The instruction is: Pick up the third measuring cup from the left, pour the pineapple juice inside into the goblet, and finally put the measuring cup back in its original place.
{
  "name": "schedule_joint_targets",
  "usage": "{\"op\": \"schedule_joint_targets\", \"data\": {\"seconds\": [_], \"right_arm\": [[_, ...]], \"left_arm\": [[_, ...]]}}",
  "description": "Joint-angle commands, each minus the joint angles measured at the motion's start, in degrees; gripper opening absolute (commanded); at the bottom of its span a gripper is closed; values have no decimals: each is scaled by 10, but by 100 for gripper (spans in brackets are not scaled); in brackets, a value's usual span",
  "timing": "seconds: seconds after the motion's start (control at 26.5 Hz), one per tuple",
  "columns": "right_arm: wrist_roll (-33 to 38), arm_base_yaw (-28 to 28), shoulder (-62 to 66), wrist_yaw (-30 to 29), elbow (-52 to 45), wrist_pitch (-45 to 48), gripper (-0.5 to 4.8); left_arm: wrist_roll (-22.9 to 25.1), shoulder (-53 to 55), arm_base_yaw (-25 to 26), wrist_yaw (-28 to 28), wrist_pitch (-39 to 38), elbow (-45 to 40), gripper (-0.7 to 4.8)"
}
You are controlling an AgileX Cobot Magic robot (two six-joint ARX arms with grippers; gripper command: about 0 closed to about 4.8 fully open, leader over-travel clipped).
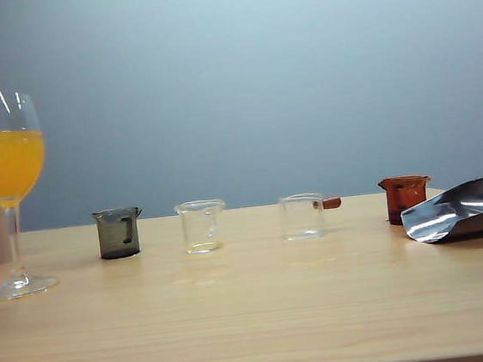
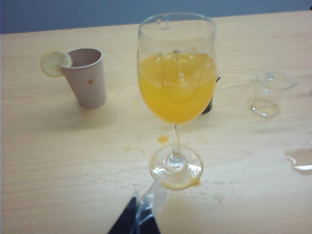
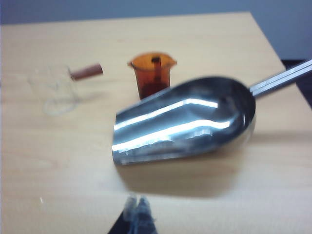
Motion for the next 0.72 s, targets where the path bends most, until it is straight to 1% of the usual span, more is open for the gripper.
{"op": "schedule_joint_targets", "data": {"seconds": [0.04,0.15,0.23,0.38,0.45,0.57,0.72], "right_arm": [[-2,-1,30,2,-4,5,-6],[-4,-20,70,5,-6,34,-6],[-4,-45,90,5,-5,81,-6],[-3,-70,89,5,-5,106,5],[-3,-76,88,7,-5,106,5],[-2,-74,88,7,-5,106,5],[-2,-75,89,10,-5,106,5]], "left_arm": [[0,-35,0,0,7,-50,-4],[0,-36,0,0,9,-106,-4],[1,-36,0,5,23,-134,-3],[0,-36,0,7,71,-145,-3],[0,-36,0,7,102,-153,-3],[0,-36,0,5,183,-178,-3],[0,-36,0,1,183,-178,-3]]}}
